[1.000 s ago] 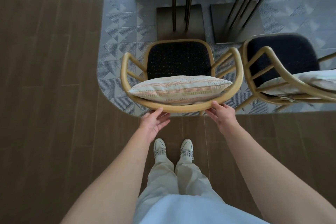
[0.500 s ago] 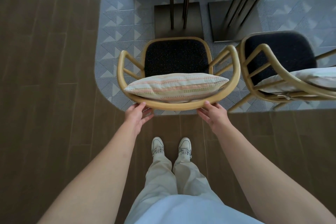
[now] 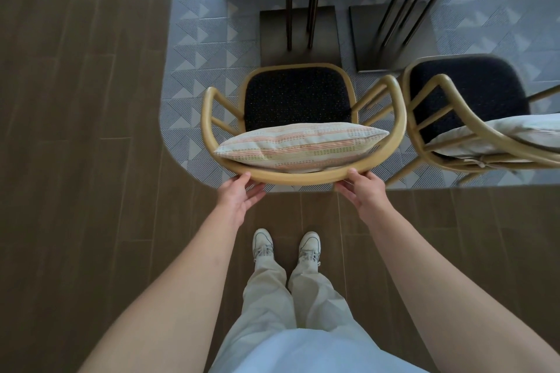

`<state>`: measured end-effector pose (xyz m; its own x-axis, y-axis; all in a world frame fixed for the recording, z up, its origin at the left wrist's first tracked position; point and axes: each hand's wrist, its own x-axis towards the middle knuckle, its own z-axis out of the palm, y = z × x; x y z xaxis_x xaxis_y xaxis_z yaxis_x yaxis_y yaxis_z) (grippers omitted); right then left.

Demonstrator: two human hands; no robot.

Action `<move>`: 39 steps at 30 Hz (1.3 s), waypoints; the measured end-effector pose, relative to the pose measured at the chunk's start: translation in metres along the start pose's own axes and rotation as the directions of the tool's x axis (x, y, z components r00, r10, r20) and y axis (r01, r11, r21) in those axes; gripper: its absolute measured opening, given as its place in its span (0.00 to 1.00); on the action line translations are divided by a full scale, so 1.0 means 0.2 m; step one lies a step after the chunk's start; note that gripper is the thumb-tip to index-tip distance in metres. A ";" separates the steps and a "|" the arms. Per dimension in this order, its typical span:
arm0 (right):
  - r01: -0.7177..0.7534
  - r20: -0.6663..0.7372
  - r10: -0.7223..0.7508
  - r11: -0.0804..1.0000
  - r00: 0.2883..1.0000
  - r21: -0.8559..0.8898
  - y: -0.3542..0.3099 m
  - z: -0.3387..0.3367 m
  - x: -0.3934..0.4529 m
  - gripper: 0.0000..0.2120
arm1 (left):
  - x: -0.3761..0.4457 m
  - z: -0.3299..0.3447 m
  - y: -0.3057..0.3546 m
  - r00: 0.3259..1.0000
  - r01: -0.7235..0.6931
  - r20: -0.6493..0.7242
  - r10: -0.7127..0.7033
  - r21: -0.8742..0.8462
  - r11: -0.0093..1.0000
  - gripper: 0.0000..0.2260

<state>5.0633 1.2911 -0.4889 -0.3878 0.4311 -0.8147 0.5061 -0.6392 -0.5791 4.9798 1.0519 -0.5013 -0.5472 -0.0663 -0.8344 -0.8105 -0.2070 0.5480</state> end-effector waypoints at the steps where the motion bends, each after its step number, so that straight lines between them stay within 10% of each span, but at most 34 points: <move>1: 0.004 0.005 -0.004 1.000 1.000 0.005 0.00 0.00 0.00 0.16 | 0.00 0.00 0.00 1.000 -0.001 -0.001 0.001 0.001 1.000 0.02; 39: -0.049 0.017 0.050 0.995 0.999 -0.086 -0.23 0.17 -0.25 0.23 | -0.23 0.17 0.25 0.987 -0.060 -0.133 0.086 0.184 0.981 0.20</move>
<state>5.0335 1.2771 -0.4200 -0.3751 0.3874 -0.8422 0.5887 -0.6022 -0.5392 4.9565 1.0785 -0.4328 -0.5820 -0.2132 -0.7847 -0.8006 -0.0190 0.5989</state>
